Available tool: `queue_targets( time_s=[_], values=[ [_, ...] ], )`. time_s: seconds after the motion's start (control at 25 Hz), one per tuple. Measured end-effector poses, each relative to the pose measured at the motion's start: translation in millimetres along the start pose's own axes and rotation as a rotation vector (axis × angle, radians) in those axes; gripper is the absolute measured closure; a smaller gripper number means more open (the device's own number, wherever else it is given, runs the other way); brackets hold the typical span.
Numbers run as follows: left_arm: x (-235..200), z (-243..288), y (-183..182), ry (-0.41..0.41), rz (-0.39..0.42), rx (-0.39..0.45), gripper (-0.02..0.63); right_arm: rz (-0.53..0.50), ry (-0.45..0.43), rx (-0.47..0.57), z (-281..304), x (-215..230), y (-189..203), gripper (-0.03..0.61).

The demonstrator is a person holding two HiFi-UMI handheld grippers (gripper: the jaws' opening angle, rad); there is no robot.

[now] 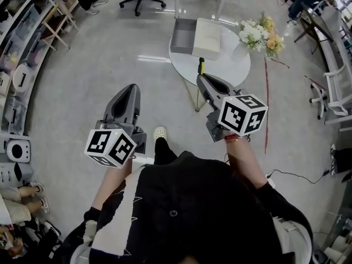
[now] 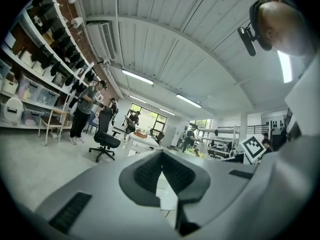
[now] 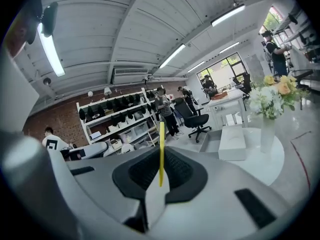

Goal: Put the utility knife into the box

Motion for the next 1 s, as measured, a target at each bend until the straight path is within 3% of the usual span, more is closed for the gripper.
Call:
queue_targets(
  time_s=[0.28,0.6,1.0],
  values=[
    [-48.0,69.8,-41.5,0.041,0.040,0.013,0.603,0.005,0.048,0.052,55.9,13.3,-49.4,0.548],
    [-98.7,137.1,-65.0,0.069,0.046,0.013,0.603,0.004,0.111,0.114,106.8,34.4,-96.3,0.548],
    [-149.9,190.5,-63.2,0.105,0.032,-0.009,0.603,0.018,0.210,0.083,159.8,73.6,-97.6,0.548]
  ],
)
Point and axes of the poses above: the fingertips, and each gripper's own axes: z forward along the fingers, x to its right, y out of its underside, the point moved 3 cm from there along -z, backward along the fingers, and after that the axes turned 5 degrees about z, right-handed, at the moved point
